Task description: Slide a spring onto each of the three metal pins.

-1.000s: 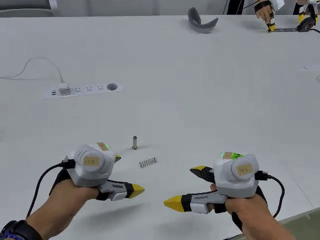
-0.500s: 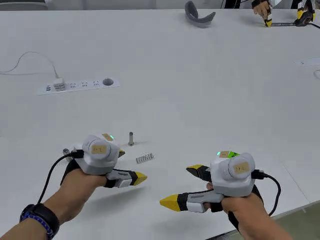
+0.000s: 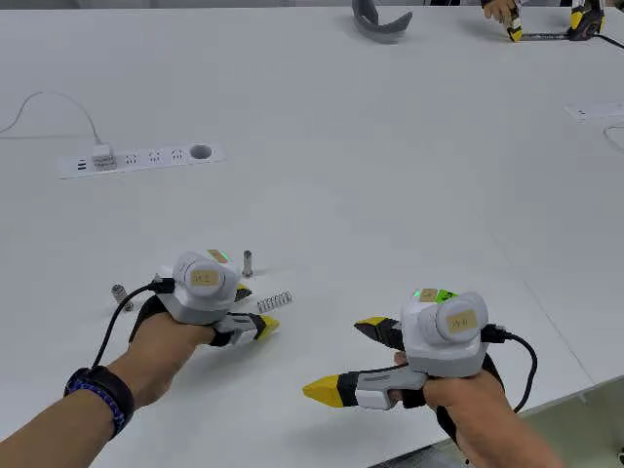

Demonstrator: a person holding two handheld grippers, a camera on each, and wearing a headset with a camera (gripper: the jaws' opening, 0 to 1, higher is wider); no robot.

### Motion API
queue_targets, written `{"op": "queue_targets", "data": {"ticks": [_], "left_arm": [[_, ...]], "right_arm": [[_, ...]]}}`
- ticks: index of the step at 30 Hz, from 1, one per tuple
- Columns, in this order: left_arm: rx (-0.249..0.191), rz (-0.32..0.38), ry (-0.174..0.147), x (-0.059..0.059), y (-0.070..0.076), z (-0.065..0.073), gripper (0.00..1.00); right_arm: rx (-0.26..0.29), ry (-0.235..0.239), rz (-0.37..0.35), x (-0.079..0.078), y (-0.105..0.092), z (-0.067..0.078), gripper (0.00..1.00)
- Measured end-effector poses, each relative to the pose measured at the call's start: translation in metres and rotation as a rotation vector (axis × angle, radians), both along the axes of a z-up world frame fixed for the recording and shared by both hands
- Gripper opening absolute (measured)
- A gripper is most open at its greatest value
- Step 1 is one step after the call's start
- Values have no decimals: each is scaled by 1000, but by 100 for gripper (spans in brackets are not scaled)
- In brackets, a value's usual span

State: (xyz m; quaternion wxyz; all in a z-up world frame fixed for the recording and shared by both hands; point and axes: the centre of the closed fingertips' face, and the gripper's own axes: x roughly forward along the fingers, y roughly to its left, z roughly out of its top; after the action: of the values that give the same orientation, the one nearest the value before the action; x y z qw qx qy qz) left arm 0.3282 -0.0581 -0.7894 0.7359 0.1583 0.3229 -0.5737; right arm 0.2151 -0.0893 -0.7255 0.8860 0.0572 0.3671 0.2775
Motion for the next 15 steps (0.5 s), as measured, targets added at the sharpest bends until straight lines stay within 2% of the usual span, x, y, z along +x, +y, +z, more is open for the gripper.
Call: {"op": "queue_targets", "data": {"ticks": [7, 11, 13, 15], "left_arm": [[4, 11, 8, 0, -5, -10, 33], [9, 14, 0, 3, -6, -12, 30], [13, 16, -18, 6, -7, -12, 27], [41, 0, -66, 8, -6, -13, 24]], "right_arm": [[2, 11, -6, -4, -2, -3, 80], [4, 16, -6, -5, -2, -4, 80], [6, 17, -7, -6, -2, -5, 80], [9, 19, -10, -6, -2, -5, 79]]}}
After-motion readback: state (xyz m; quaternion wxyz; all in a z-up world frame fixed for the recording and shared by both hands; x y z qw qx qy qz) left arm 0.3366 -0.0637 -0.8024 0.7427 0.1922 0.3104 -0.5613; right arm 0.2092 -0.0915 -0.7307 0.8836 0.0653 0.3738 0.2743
